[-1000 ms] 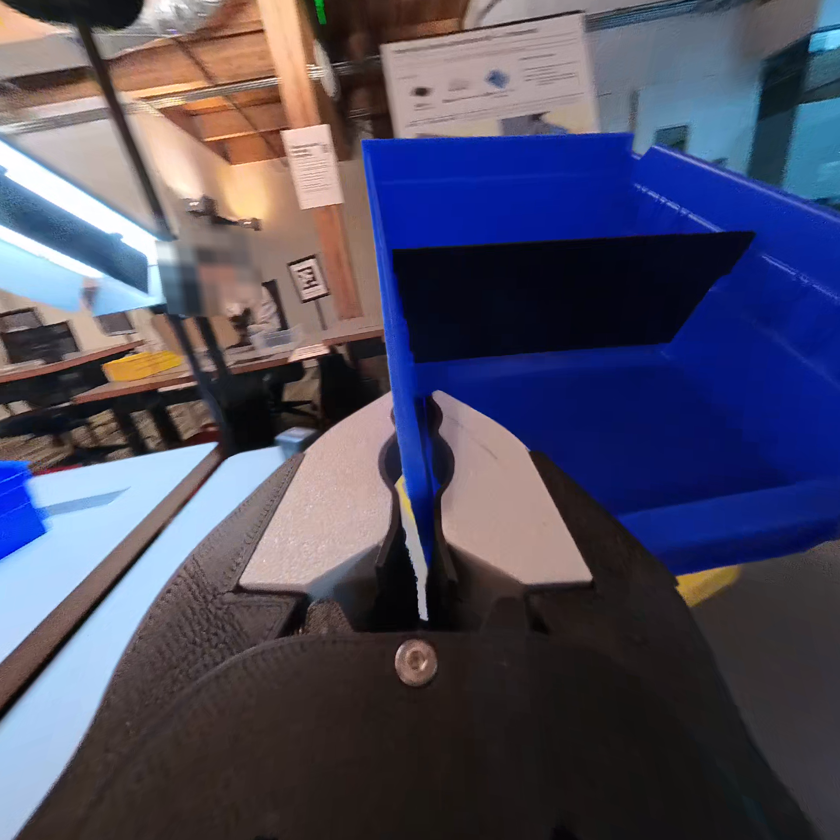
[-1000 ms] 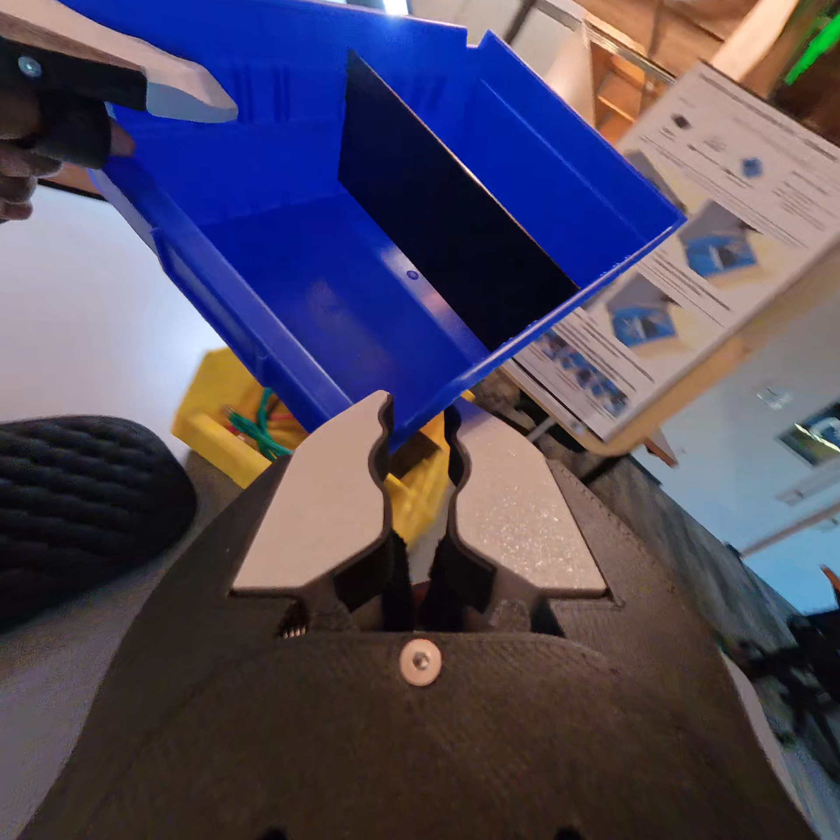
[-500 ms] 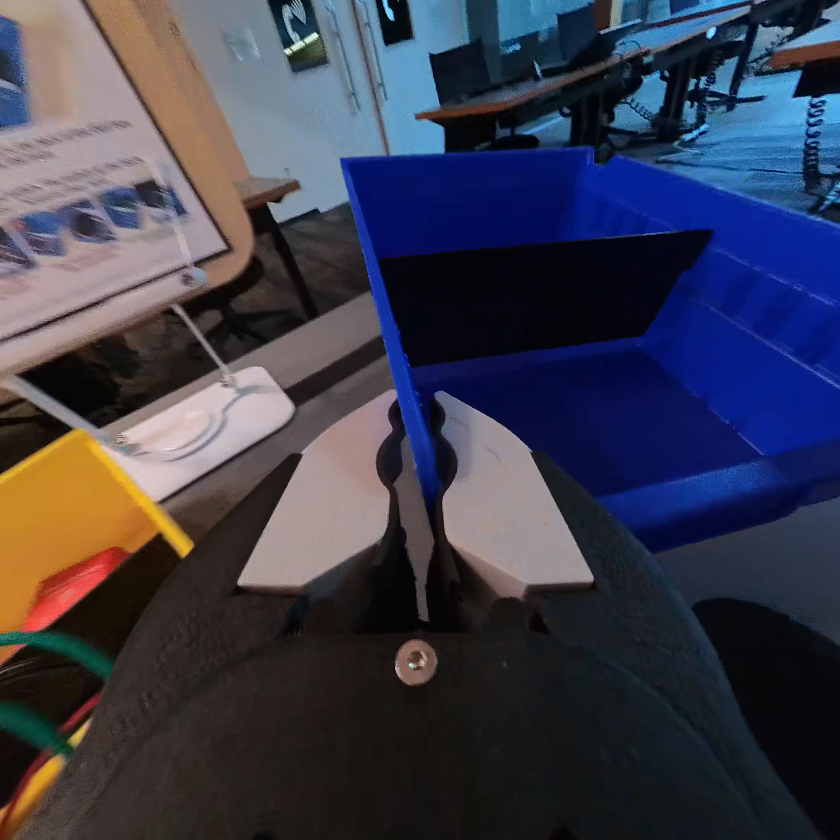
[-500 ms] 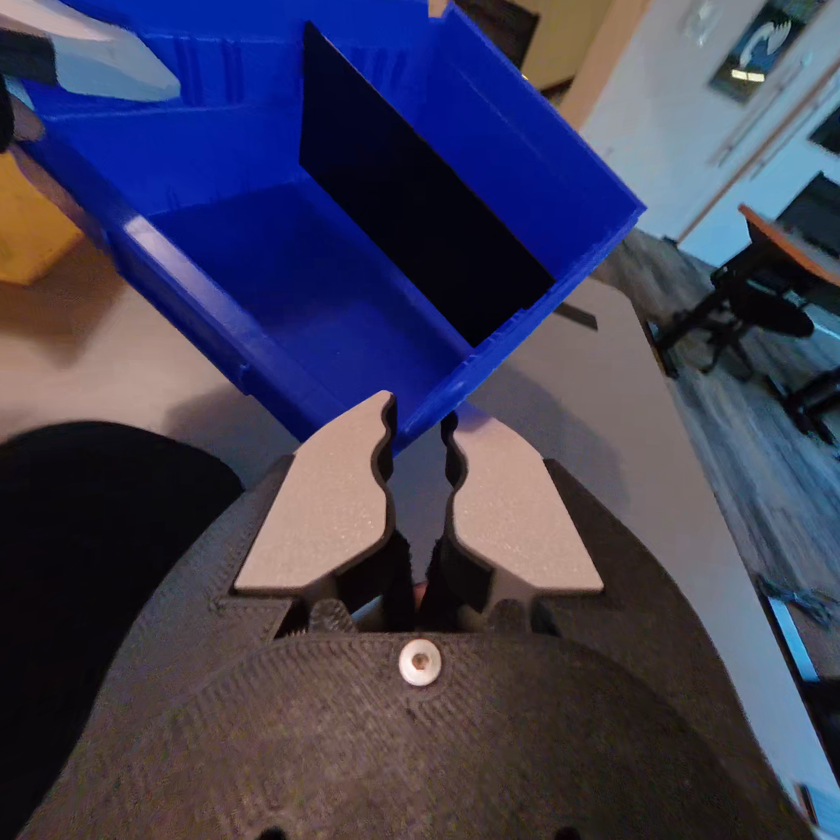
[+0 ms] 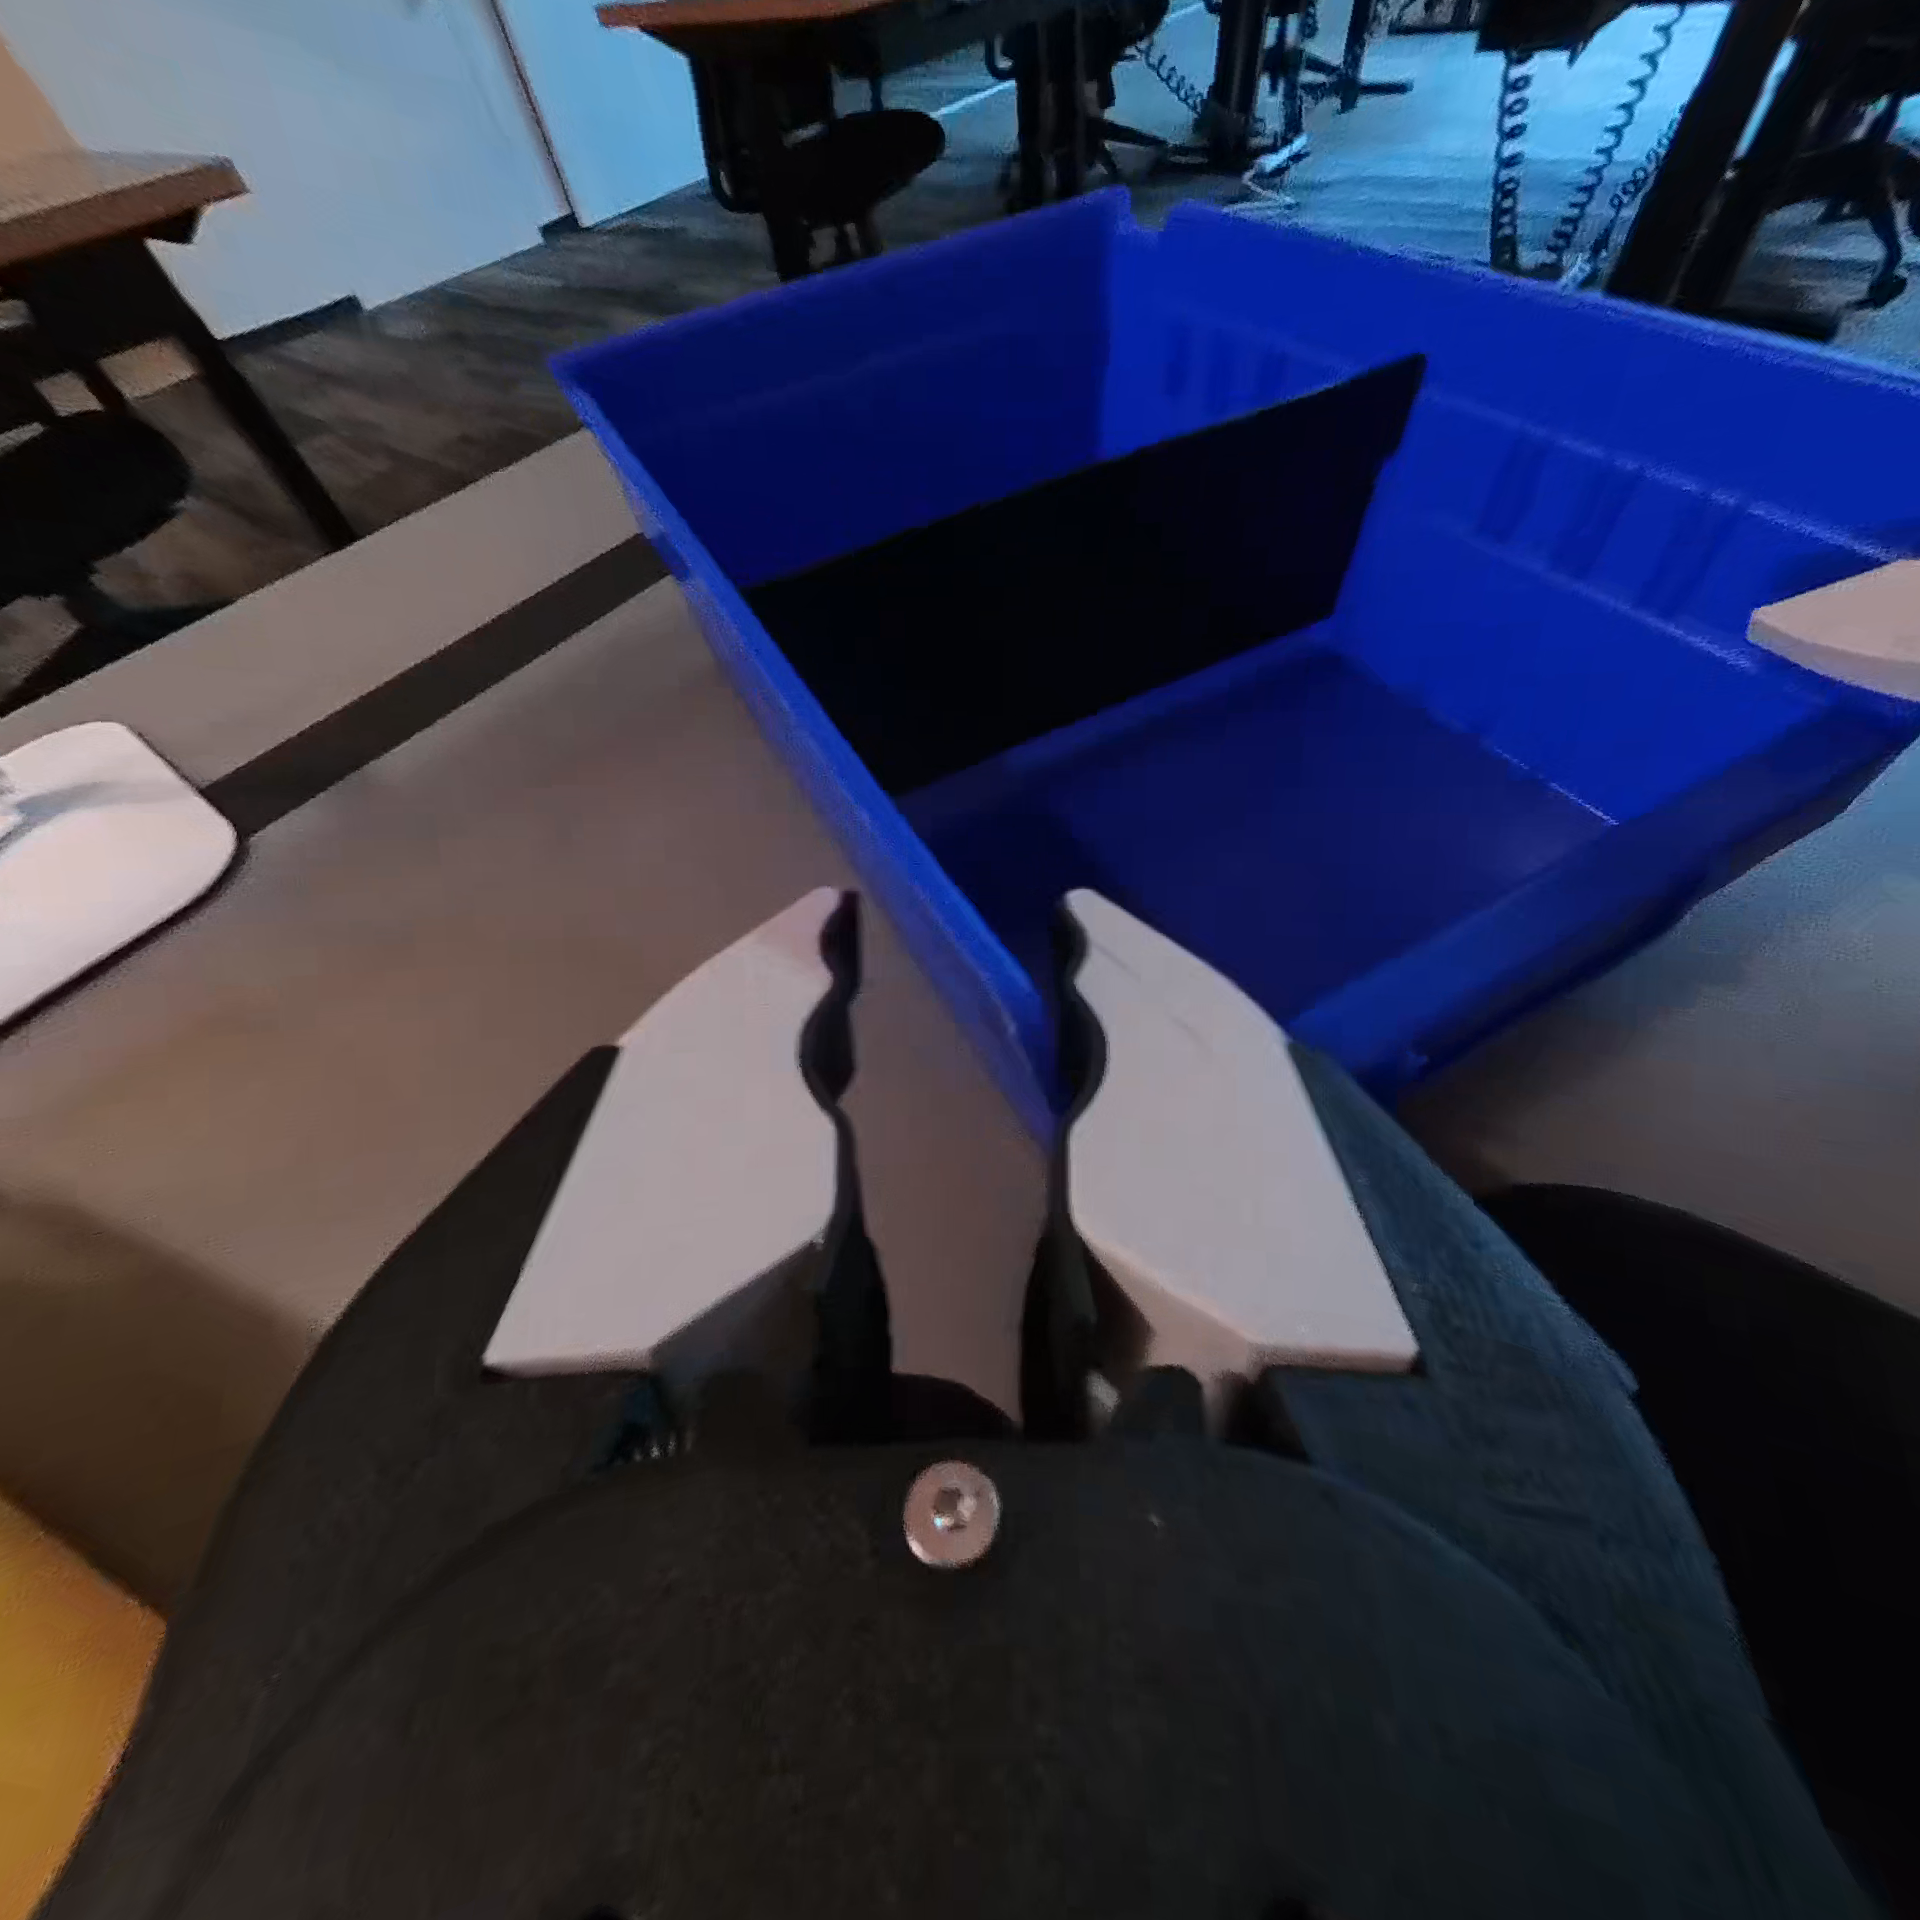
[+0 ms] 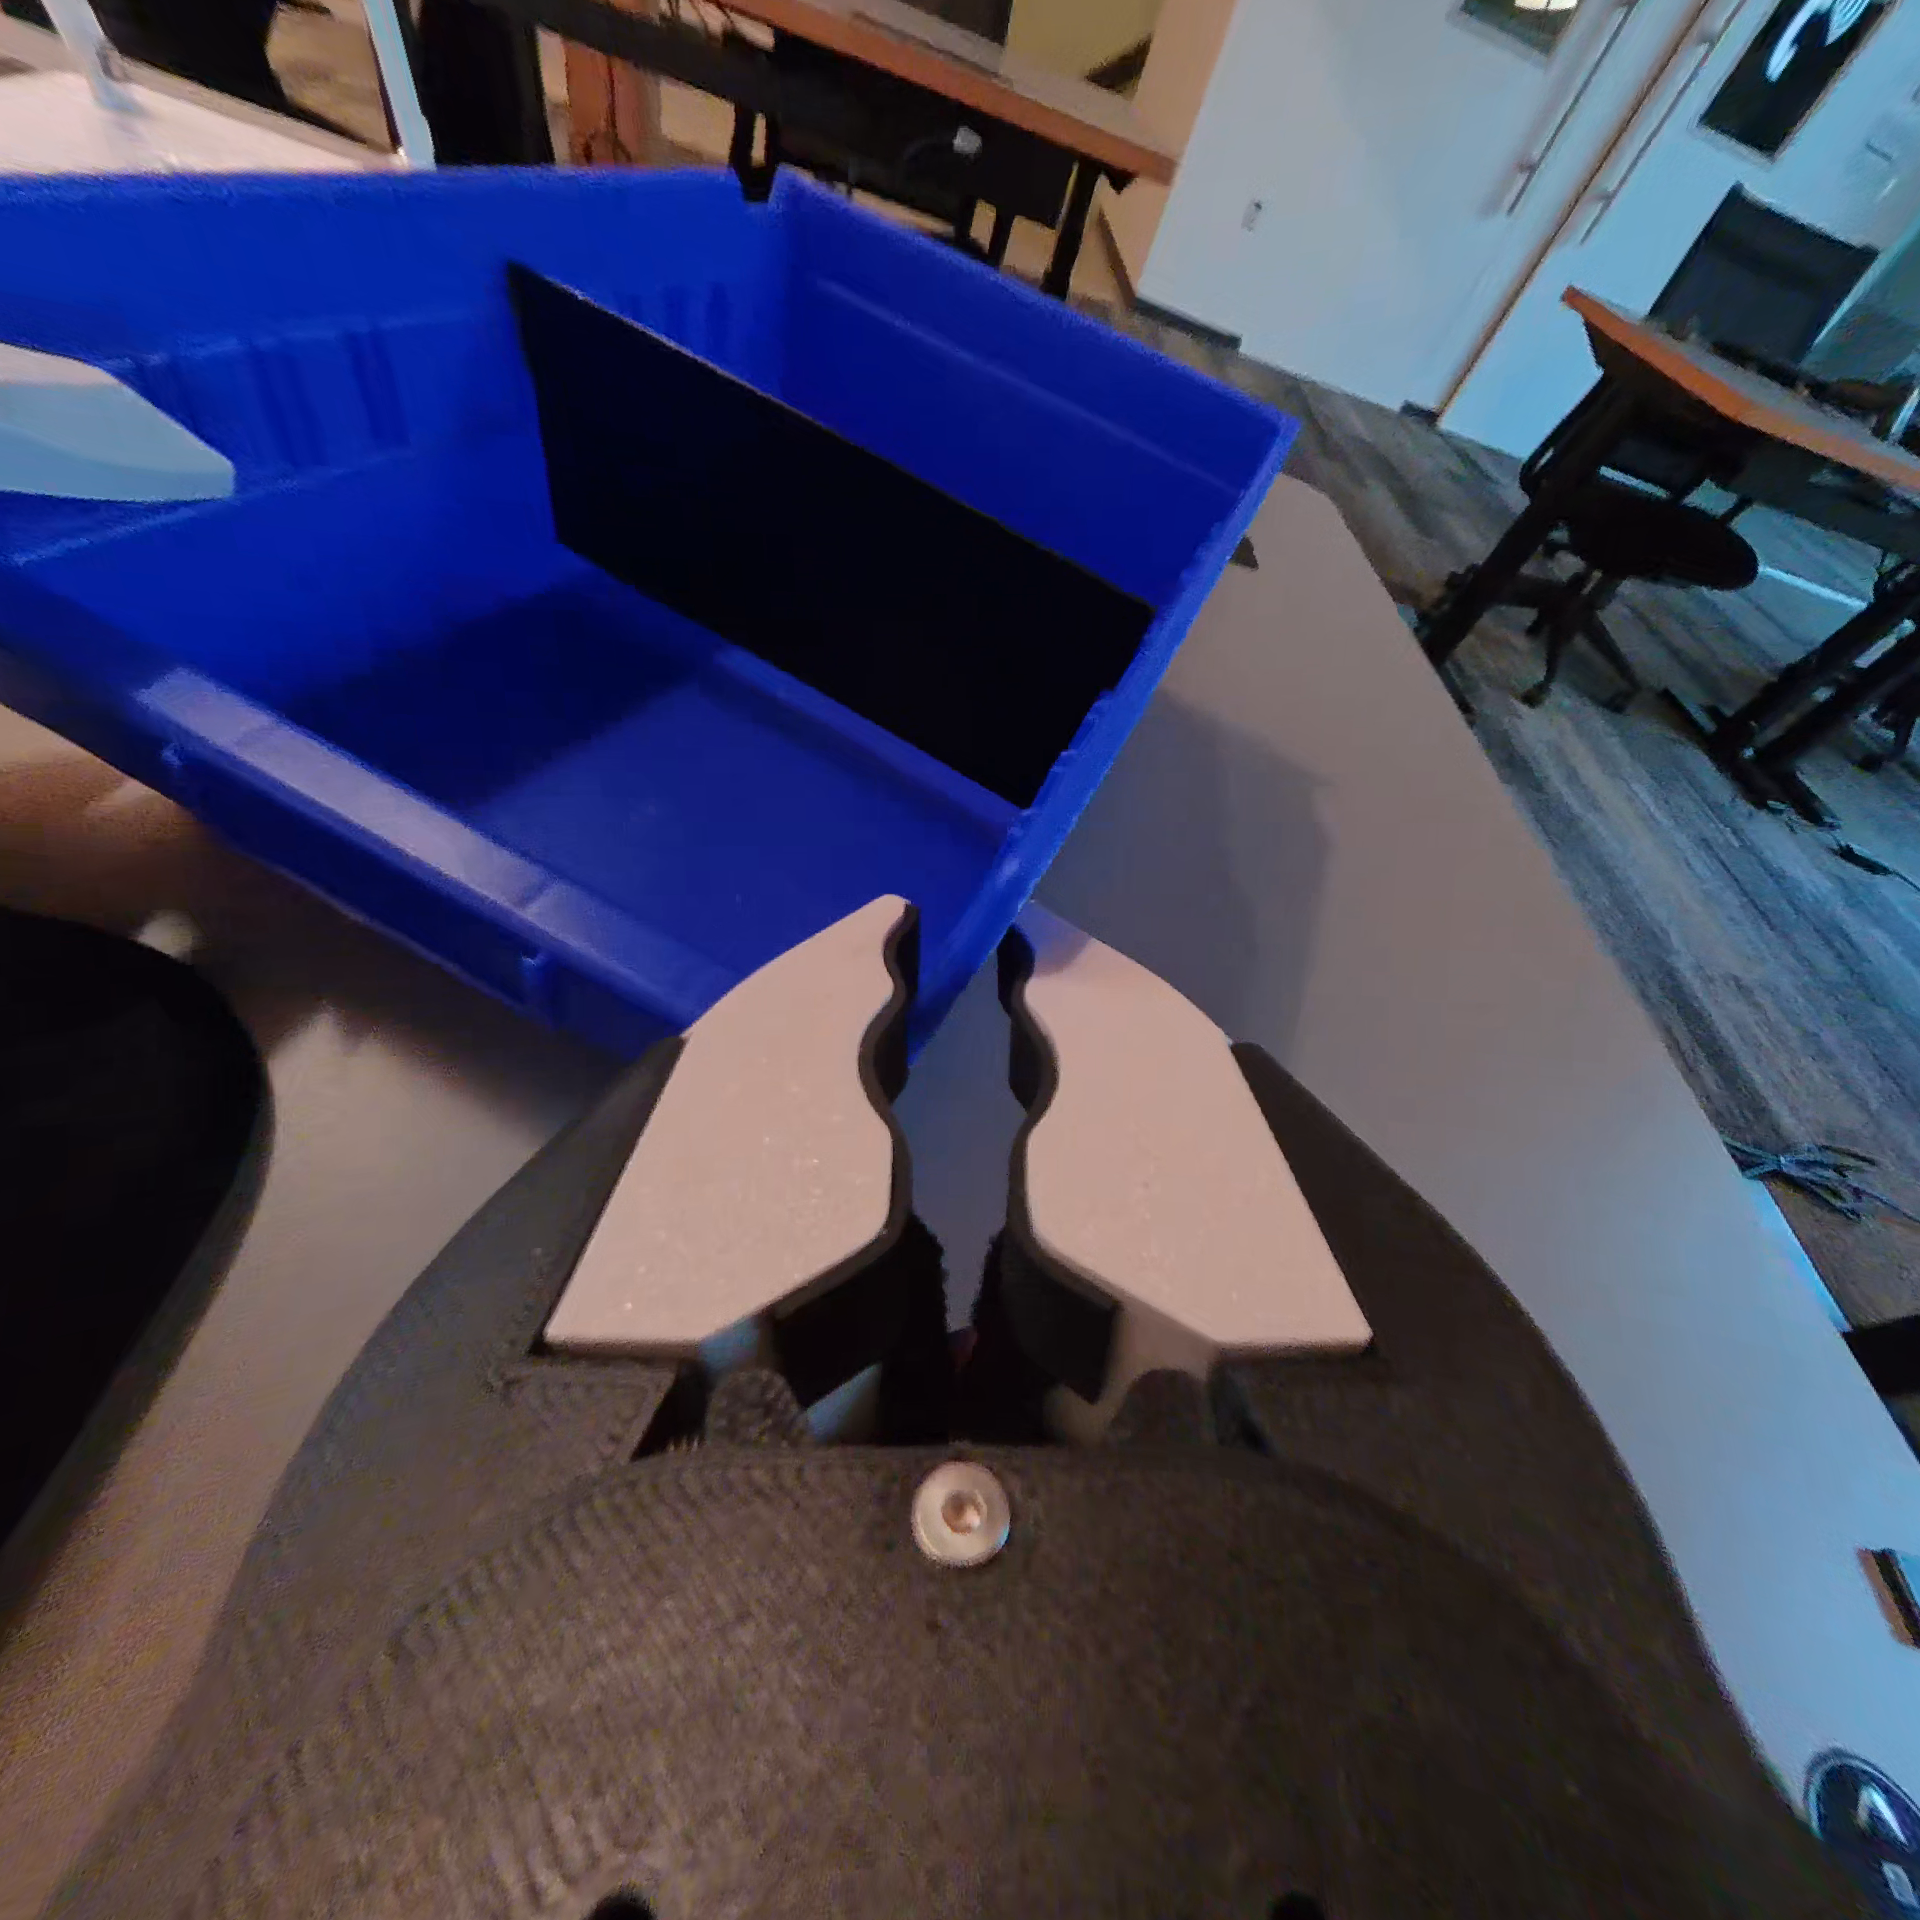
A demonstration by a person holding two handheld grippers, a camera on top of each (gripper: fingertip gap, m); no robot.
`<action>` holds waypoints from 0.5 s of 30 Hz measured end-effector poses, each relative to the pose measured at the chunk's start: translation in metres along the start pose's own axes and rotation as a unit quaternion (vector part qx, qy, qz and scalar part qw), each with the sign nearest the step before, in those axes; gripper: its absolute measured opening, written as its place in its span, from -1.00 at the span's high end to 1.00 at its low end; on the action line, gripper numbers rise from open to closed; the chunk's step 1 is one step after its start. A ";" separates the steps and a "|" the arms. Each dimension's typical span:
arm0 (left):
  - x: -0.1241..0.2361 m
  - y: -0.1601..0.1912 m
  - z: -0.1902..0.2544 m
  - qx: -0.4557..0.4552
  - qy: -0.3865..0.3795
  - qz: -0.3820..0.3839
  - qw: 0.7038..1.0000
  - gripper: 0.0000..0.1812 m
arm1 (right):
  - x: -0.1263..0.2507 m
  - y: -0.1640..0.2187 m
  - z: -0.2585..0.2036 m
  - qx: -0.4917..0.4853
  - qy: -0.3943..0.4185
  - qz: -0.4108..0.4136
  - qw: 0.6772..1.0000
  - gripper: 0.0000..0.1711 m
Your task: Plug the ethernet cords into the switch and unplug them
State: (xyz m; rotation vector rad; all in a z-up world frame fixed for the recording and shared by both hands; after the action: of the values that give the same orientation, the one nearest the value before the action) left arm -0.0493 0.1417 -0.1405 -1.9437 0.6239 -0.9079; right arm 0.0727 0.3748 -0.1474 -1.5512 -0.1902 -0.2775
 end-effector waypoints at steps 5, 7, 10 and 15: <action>0.044 -0.026 -0.022 0.109 0.024 0.064 0.992 -0.02 | 0.007 0.000 0.010 -0.040 0.032 0.036 0.998 0.42; 0.083 -0.067 -0.039 0.274 0.124 0.211 0.930 -0.18 | 0.013 -0.003 0.013 -0.055 0.041 0.051 0.996 0.33; 0.168 -0.144 -0.064 0.449 0.302 0.468 0.699 -0.19 | 0.026 -0.011 0.013 -0.082 0.046 0.090 0.992 0.33; 0.303 -0.241 -0.046 0.246 0.414 0.647 0.591 -0.47 | 0.046 -0.030 0.008 -0.103 0.038 0.150 0.983 0.33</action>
State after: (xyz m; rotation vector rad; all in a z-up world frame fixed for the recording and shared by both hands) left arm 0.1162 0.0207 0.1915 -0.0950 1.7407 -0.7423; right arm 0.1086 0.3799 -0.1048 -1.7444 0.1371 -0.1187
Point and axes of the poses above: each gripper's, where its closed fingertips meet, x back along the fingers, y out of its underside, z = x × y across the jaws, the point moved 10 cm from there along x, back along the fingers, and after that the axes turned 15 degrees about -x, right-handed, at the moved point
